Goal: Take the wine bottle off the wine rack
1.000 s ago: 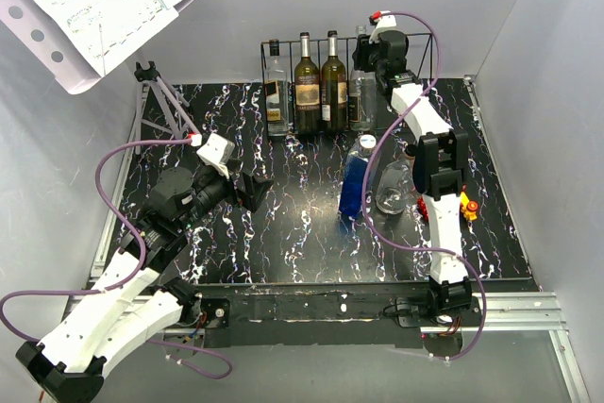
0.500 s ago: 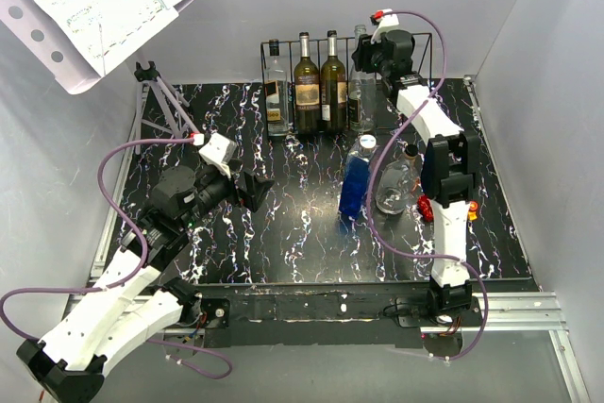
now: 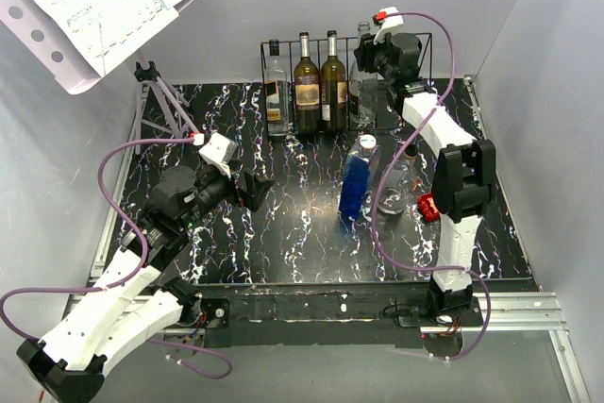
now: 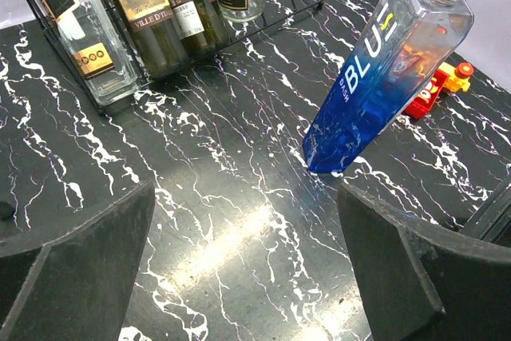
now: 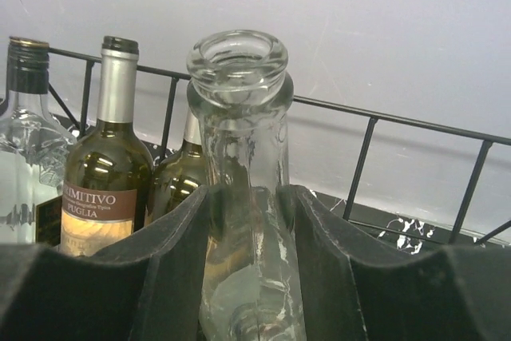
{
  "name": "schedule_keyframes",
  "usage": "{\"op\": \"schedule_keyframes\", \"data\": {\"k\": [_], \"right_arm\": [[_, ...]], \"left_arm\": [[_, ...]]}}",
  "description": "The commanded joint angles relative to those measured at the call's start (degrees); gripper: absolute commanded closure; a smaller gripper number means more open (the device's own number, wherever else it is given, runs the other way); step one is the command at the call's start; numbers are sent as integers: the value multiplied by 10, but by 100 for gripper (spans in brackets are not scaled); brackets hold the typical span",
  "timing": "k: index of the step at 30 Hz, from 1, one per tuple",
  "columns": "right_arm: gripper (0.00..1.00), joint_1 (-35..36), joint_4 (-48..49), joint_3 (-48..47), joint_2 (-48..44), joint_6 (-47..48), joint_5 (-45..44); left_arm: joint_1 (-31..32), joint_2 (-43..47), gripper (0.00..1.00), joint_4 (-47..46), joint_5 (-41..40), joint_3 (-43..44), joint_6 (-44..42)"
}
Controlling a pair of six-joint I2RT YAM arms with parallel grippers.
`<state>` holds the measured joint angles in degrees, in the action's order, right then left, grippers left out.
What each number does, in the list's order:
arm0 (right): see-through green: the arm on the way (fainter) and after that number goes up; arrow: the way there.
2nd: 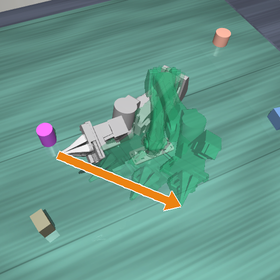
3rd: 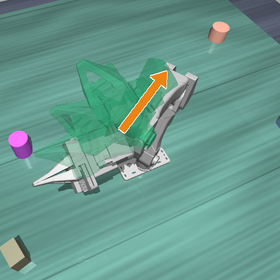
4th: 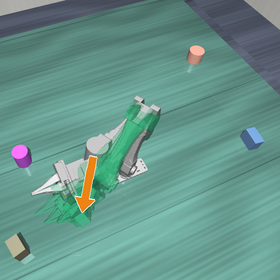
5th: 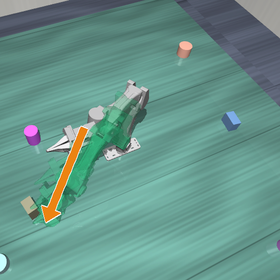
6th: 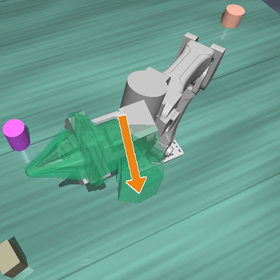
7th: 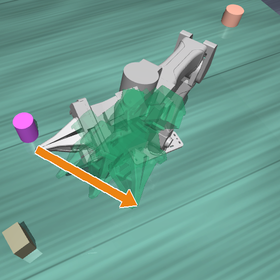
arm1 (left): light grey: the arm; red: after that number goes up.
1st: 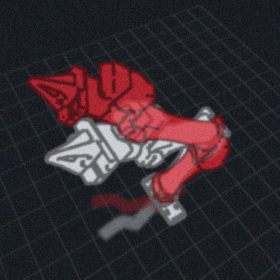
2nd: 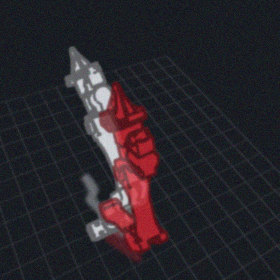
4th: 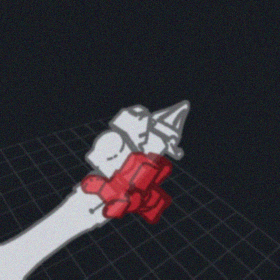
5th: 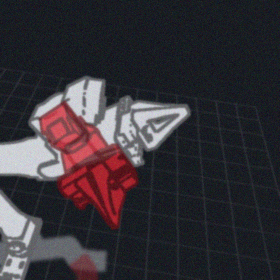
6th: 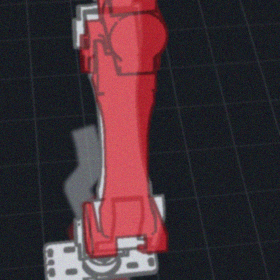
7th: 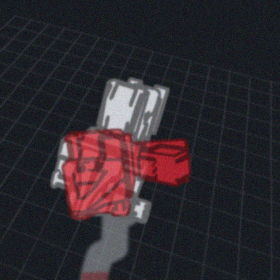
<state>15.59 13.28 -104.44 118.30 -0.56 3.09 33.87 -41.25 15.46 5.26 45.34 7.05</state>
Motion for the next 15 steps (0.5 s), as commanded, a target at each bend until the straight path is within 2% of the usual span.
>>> {"op": "schedule_keyframes", "data": {"k": [1, 8, 15], "right_arm": [[99, 12, 190, 5, -96, 4, -10], [99, 16, 206, 31, -127, 4, -10], [99, 25, 178, 5, -144, 3, 25]], "left_arm": [[1, 7, 2, 4, -10, 2, -5], [1, 7, 2, 4, -16, 1, -6], [1, 2, 2, 4, -24, 1, -4]]}}
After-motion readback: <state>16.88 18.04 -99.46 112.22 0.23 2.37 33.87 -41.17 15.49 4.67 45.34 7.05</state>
